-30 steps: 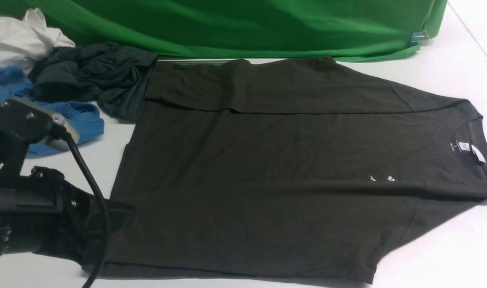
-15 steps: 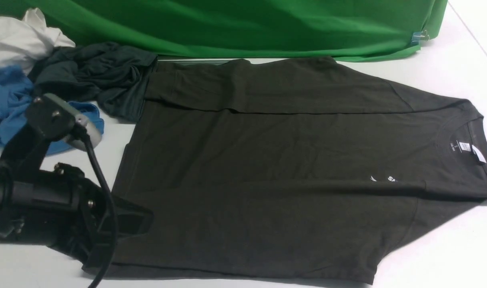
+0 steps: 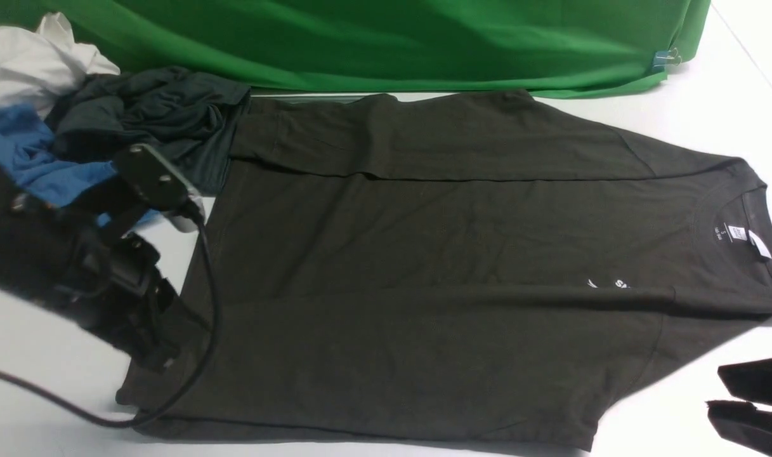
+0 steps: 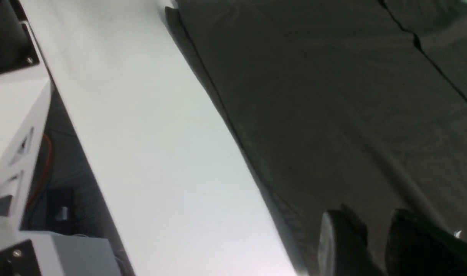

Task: Fold a long-sleeved shirt on a white desktop.
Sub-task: 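Grasp the left edge of the dark T-shirt lying flat on the table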

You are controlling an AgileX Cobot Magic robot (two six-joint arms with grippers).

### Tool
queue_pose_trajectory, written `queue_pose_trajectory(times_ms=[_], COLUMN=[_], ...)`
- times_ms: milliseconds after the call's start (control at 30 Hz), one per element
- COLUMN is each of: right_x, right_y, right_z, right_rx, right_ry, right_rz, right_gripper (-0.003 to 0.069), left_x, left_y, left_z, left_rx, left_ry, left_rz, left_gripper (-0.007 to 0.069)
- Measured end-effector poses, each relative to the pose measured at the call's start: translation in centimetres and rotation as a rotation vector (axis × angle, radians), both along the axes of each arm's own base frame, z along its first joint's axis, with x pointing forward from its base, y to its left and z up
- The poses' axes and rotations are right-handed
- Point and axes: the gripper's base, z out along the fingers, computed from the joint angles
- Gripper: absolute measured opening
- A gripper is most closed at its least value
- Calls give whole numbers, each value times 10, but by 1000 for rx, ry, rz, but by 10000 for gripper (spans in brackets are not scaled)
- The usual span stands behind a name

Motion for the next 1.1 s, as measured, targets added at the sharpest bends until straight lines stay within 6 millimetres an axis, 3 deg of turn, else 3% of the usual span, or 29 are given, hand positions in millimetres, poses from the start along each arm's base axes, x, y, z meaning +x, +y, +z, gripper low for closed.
queue_pose_trajectory(times_ms=[233,367,500,700,900,1100], right_x=[0,0,0,0,0,1], right_y=[0,-1,-1,0,0,1], right_z=[-1,-1,-1,0,0,2], right_rx=[-14,-16,0,23,34,48], right_ry=[-3,3,26,42,36,25], right_rz=[7,4,-20,-41,-44,-44], right_gripper=[224,232,236,236,236,236], left_x=[49,62,72,83,80,73], left_y=[12,14,15,16,15,13], left_z=[-35,-55,-76,-87,-91,-91], left_rx=[184,226,266,285,270,242], left_ry=[-24,-17,-39,-78,-33,31], left_rz=[-87,-195,-295,-293,-319,-341], left_gripper=[265,338,363,367,330,174])
